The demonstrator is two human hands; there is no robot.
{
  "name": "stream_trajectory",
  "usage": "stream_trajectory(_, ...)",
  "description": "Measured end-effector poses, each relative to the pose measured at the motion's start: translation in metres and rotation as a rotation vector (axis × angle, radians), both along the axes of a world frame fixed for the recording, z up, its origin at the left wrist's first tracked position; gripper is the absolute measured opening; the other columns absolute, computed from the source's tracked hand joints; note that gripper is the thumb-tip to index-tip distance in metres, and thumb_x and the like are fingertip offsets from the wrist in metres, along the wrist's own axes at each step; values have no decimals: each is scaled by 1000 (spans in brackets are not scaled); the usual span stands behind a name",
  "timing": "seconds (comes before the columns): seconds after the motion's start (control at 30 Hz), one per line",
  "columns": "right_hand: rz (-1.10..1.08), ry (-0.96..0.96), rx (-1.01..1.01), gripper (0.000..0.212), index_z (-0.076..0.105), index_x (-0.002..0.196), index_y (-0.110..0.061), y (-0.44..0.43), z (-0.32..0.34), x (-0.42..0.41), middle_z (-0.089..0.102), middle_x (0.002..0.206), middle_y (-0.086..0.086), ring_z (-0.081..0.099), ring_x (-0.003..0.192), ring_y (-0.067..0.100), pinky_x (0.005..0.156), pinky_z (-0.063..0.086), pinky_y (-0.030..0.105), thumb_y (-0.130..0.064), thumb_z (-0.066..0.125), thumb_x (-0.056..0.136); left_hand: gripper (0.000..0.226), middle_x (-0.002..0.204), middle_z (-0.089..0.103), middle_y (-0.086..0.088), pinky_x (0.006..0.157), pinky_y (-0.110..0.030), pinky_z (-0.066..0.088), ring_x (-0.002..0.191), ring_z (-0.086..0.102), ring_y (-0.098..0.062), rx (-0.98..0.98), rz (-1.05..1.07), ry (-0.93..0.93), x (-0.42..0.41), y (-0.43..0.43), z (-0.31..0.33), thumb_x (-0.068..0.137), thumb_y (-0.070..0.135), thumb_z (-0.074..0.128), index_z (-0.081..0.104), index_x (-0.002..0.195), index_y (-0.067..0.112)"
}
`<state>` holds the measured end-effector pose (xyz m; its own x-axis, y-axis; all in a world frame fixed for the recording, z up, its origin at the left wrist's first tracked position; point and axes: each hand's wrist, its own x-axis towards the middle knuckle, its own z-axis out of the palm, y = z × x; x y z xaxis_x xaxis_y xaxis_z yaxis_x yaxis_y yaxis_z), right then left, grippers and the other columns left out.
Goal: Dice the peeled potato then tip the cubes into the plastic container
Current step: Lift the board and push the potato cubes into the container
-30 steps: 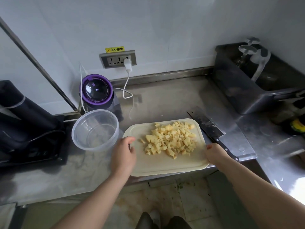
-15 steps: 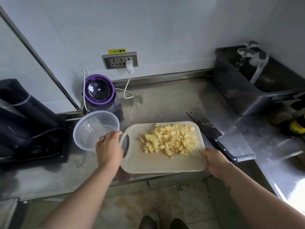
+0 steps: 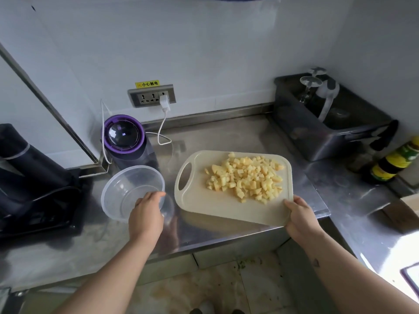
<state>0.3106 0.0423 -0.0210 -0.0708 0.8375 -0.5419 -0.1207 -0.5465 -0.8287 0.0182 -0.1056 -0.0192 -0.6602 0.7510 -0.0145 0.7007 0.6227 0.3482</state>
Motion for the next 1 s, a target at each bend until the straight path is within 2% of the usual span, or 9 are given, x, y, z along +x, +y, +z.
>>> stream_trajectory(0.13,-83,48,47,19,51,94,-13,10,19,6,54,101,9,52,87,23,89,45,57,-4,37,103,60,136,52,4,88,-34,47,119,49,-22,-1,-48,-42,20,8,1,85,-11,40,50,135,21)
stream_trajectory(0.3,-181,160,23,18,48,115,-8,16,46,4,56,105,10,54,100,30,98,41,63,-2,36,102,53,137,52,2,99,-31,43,125,47,-18,25,-182,-90,65,25,8,92,-6,41,49,136,22)
stream_trajectory(0.4,-180,222,20,18,50,109,-8,13,55,-2,56,117,15,54,109,35,99,41,63,-1,35,102,52,141,48,3,102,-29,41,127,45,-17,6,-302,-126,96,37,15,94,-4,39,45,139,22)
stream_trajectory(0.47,-172,244,17,19,52,101,-10,11,59,-10,57,114,14,57,102,32,99,43,60,0,36,102,53,144,44,4,104,-30,39,128,44,-17,-24,-354,-175,109,46,20,94,-4,39,45,139,23)
stream_trajectory(0.57,-155,251,12,18,50,109,-8,7,62,-23,56,111,13,57,89,25,91,46,53,0,36,101,47,142,47,5,105,-29,40,127,46,-16,1,-372,-283,114,58,29,95,2,45,48,137,24)
stream_trajectory(0.63,-136,260,4,20,49,114,-8,3,65,-33,56,113,14,56,87,24,80,48,48,0,37,101,40,135,53,7,100,-26,40,121,50,-11,92,-277,-504,108,60,39,94,10,51,51,131,24)
stream_trajectory(0.73,-96,302,-37,23,48,120,-5,-7,68,-53,56,114,14,56,88,24,64,48,41,0,36,102,26,114,67,6,99,-31,44,106,61,-11,279,-115,-1067,94,55,57,88,19,58,59,114,23)
stream_trajectory(0.83,-49,388,-78,30,46,130,0,-19,67,-81,57,125,19,59,96,28,65,49,40,0,35,103,18,110,70,-7,93,-37,50,104,65,-22,589,73,-1558,83,52,70,96,13,53,58,113,17)
stream_trajectory(1.0,51,454,-80,30,45,130,2,-31,66,-117,57,127,21,59,105,32,73,52,42,2,34,102,23,115,63,-16,74,-32,51,101,62,-25,832,279,-1590,63,53,66,97,4,48,53,118,11)
